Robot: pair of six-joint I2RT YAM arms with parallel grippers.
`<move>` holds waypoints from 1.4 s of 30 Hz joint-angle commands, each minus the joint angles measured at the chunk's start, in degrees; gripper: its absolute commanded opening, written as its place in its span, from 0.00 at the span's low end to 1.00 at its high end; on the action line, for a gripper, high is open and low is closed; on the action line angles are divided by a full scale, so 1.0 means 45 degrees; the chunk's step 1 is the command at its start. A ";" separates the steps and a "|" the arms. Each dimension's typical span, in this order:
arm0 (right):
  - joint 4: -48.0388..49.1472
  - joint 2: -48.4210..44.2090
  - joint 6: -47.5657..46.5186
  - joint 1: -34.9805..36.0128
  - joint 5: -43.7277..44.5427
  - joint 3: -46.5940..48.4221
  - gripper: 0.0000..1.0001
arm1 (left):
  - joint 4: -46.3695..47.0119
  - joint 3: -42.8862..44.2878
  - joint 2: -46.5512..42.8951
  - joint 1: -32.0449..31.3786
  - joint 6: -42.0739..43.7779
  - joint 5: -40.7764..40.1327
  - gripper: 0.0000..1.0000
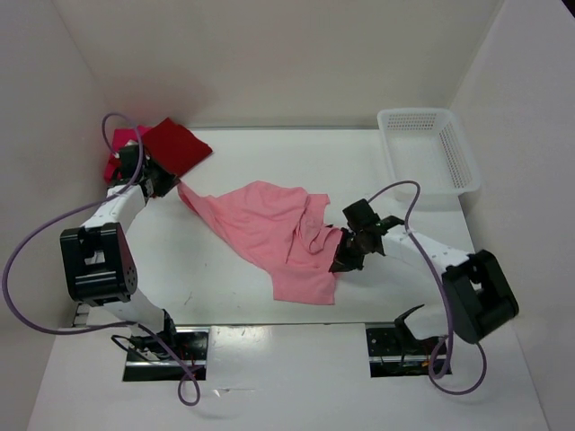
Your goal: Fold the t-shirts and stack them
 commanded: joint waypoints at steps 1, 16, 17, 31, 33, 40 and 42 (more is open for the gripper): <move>0.1608 0.0608 -0.0647 -0.0413 0.1662 0.0680 0.00 | 0.0269 0.0673 0.0379 -0.0175 0.0552 -0.0160 0.00; 0.1592 -0.0839 -0.0553 -0.1547 0.2248 0.1429 0.58 | 0.0131 -0.0556 -0.0419 -0.0702 0.0943 -0.0511 0.00; 0.1377 -0.1531 -0.0145 -0.1547 0.2425 0.1075 0.59 | 0.0131 -0.0557 -0.0595 -0.0702 0.0943 -0.0511 0.00; 0.1199 -0.4546 0.3140 -0.0473 0.2269 -0.3733 0.43 | 0.0131 -0.1104 -0.1026 -0.0702 0.1060 -0.0043 0.00; 0.1393 -0.4292 0.3140 -0.0317 0.2388 -0.3849 0.43 | 0.0131 -0.1396 -0.1161 -0.0702 0.1060 0.0114 0.00; 0.2545 -0.3083 0.3140 -0.0180 0.2271 -0.4221 0.42 | 0.0385 -0.1768 -0.1163 -0.0819 0.0943 0.0250 0.00; 0.2975 -0.2577 0.3140 -0.0180 0.2271 -0.4221 0.37 | 0.0385 -0.1768 -0.1163 -0.0819 0.0943 0.0250 0.00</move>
